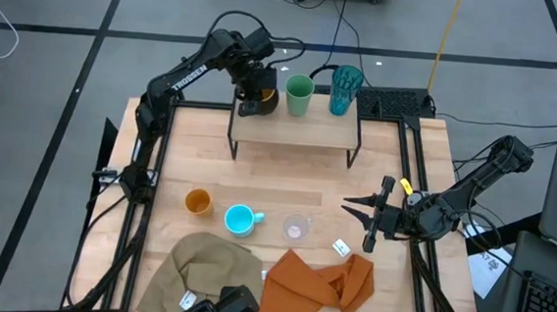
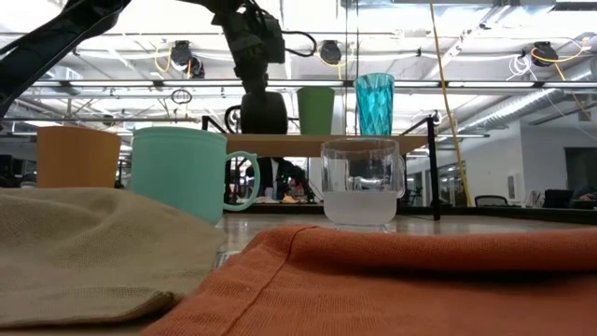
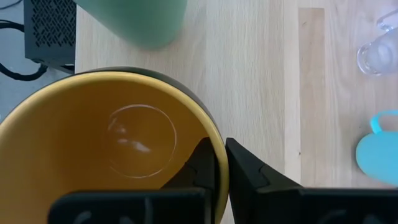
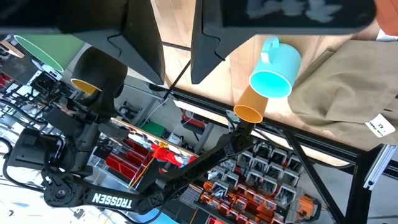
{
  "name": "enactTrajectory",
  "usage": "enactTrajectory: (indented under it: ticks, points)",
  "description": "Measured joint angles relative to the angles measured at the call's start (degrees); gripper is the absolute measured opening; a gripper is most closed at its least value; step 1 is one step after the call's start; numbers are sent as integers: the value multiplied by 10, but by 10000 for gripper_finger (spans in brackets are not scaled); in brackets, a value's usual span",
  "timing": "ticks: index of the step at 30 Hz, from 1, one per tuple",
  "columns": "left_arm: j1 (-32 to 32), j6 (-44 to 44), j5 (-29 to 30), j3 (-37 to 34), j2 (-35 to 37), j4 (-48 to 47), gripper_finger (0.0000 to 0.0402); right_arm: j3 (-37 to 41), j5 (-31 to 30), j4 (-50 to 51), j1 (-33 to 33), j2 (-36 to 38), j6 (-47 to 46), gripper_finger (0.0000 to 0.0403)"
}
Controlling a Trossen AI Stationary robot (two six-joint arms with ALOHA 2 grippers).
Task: Stack small to large cups/mugs on shelf
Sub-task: Put the black mug on the shelf
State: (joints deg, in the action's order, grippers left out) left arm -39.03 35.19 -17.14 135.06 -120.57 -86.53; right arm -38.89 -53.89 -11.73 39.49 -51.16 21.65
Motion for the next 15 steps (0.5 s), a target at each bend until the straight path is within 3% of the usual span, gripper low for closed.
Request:
enactTrajectory:
  ticks: [11,15]
  points:
    - [-4,-8,-7,0,-1,3,16,0,0,0,0,0,-1,70]
    - [-4,-12,-6,0,-1,8,33,0,0,0,0,0,-1,70]
